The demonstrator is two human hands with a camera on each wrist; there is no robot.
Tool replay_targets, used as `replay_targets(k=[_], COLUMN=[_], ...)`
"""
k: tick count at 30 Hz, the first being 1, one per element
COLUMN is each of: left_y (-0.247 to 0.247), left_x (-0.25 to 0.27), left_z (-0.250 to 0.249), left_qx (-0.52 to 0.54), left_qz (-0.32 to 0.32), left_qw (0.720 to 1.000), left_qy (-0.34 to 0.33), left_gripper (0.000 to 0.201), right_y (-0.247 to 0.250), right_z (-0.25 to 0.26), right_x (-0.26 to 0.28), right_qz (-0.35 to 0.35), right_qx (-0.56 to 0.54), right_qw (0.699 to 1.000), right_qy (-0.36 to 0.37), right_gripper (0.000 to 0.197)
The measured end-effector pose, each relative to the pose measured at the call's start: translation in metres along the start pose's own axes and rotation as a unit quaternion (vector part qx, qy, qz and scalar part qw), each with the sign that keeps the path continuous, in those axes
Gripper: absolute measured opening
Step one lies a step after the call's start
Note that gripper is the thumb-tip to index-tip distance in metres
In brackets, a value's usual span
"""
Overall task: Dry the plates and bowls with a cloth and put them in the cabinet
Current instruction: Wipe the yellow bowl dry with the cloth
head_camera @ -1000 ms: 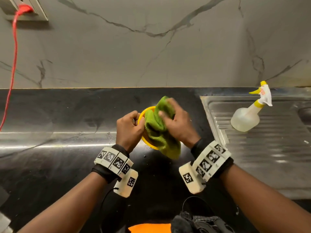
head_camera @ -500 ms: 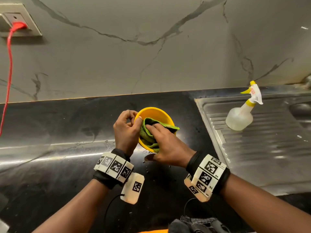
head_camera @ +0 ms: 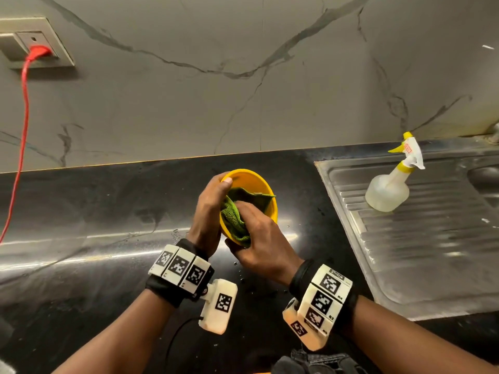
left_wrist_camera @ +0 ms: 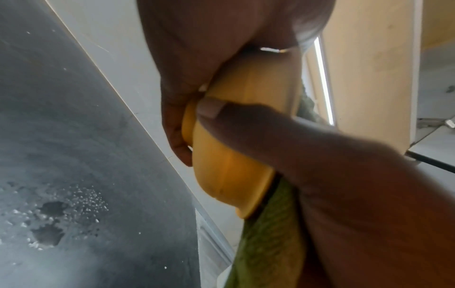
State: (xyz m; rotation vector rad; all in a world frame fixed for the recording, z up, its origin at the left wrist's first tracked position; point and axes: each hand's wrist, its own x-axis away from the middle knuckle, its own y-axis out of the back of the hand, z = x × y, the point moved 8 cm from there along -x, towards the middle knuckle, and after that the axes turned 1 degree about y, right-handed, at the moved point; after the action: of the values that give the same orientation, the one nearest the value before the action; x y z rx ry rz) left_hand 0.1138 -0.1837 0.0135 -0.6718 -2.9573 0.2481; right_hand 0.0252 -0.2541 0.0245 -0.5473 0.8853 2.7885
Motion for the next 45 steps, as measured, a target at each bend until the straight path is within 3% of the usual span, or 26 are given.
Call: replay_targets(k=[4, 8, 12, 16, 20, 23, 26, 29, 31, 37, 40, 42, 45], left_y=[-0.002, -0.007, -0.011, -0.01, -0.016, -0.02, -0.016, -0.016, -0.015, -0.011, -0.016, -0.015, -0.009], left_x=[0.004, 0.005, 0.004, 0.001, 0.0, -0.001, -0.004, -0.003, -0.002, -0.005, -0.001, -0.004, -0.005], left_z=[-0.015, -0.013, -0.016, -0.015, -0.015, -0.016, -0.012, -0.002, 0.002, 0.001, -0.006, -0.004, 0.011], left_qx=[-0.016, -0.041, -0.048, -0.054, -0.028, -0.035, -0.059, -0.001, 0.015, 0.008, -0.03, -0.058, -0.005], left_qz=[-0.019, 0.009, 0.038, 0.026, 0.021, 0.053, 0.088, 0.136, 0.133, 0.057, 0.078, 0.099, 0.117], left_qw=[0.998, 0.997, 0.996, 0.995, 0.997, 0.995, 0.994, 0.982, 0.977, 0.997, 0.997, 0.993, 0.975], left_qy=[-0.061, -0.065, -0.071, -0.079, -0.076, -0.071, -0.013, 0.134, 0.168, 0.048, -0.003, 0.029, 0.187], left_gripper=[0.05, 0.037, 0.043, 0.041, 0.038, 0.041, 0.048, 0.062, 0.06, 0.05, 0.045, 0.048, 0.06], right_y=[0.003, 0.002, 0.003, 0.003, 0.012, 0.014, 0.01, 0.005, 0.005, 0.005, 0.007, 0.005, -0.008], right_z=[0.004, 0.002, 0.004, 0.005, 0.011, 0.011, 0.009, 0.008, 0.009, 0.016, 0.012, 0.012, 0.015], right_x=[-0.005, -0.006, 0.001, 0.003, -0.01, -0.012, -0.004, -0.002, -0.001, -0.004, -0.002, 0.003, 0.012], right_qz=[-0.029, -0.052, -0.063, -0.031, -0.056, -0.065, -0.059, -0.052, -0.065, -0.102, -0.107, -0.091, -0.019], right_qx=[-0.012, -0.039, 0.025, 0.112, 0.108, 0.1, 0.114, 0.14, 0.143, 0.078, 0.032, 0.047, 0.156], right_qw=[0.999, 0.996, 0.997, 0.993, 0.992, 0.992, 0.991, 0.988, 0.987, 0.991, 0.992, 0.994, 0.986], right_qy=[-0.027, -0.068, -0.043, -0.005, 0.022, 0.033, 0.038, 0.043, 0.035, -0.029, -0.052, -0.029, 0.047], right_gripper=[0.046, 0.05, 0.051, 0.037, 0.024, 0.027, 0.037, 0.037, 0.039, 0.033, 0.031, 0.026, 0.034])
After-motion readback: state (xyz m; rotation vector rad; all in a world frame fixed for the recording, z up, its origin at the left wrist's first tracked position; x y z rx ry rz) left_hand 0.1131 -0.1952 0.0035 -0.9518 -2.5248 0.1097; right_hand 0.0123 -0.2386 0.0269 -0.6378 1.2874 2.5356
